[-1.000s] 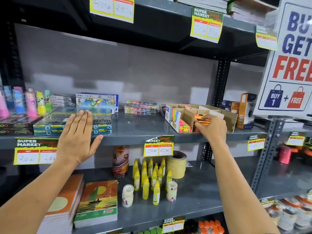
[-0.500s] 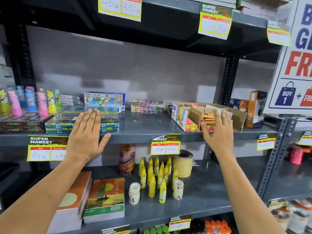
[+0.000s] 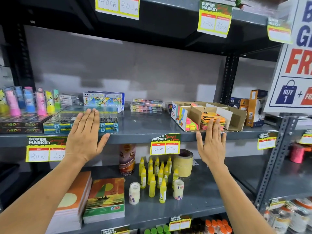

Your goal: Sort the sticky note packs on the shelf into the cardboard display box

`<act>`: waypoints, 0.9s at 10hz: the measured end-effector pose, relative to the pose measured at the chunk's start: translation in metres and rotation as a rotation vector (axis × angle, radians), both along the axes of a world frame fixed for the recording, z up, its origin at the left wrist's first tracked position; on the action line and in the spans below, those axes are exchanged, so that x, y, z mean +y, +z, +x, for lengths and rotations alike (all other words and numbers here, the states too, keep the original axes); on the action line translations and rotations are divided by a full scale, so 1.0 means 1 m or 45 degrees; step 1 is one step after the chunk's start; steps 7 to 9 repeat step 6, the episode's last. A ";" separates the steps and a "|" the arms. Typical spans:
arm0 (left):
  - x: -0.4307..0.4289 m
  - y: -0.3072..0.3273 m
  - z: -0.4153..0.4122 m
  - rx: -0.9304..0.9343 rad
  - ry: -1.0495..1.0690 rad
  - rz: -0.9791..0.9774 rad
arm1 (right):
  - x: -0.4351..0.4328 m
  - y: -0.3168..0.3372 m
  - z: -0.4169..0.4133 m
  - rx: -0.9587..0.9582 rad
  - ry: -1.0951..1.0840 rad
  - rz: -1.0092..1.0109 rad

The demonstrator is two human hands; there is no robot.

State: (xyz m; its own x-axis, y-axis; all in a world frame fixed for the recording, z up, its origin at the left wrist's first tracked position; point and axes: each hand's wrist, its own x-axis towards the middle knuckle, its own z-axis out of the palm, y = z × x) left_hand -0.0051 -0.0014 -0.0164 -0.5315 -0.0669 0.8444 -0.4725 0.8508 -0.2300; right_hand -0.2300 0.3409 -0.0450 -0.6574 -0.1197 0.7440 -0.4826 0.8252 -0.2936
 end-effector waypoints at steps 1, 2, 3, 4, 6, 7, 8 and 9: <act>-0.001 0.000 -0.001 -0.002 -0.005 0.006 | 0.001 0.001 -0.001 -0.001 0.001 0.013; -0.002 -0.001 -0.001 0.013 -0.006 -0.014 | 0.002 0.001 -0.002 -0.021 0.019 0.011; -0.003 -0.002 -0.002 0.021 -0.008 -0.039 | 0.002 0.000 -0.003 -0.002 0.022 0.029; 0.000 -0.001 -0.001 -0.005 -0.011 0.011 | 0.003 0.005 0.004 0.006 0.059 -0.020; 0.010 0.008 -0.001 0.103 -0.056 0.013 | -0.012 0.043 0.030 0.282 0.187 -0.115; 0.010 0.008 -0.001 0.103 -0.056 0.013 | -0.012 0.043 0.030 0.282 0.187 -0.115; 0.010 0.008 -0.001 0.103 -0.056 0.013 | -0.012 0.043 0.030 0.282 0.187 -0.115; 0.010 0.008 -0.001 0.103 -0.056 0.013 | -0.012 0.043 0.030 0.282 0.187 -0.115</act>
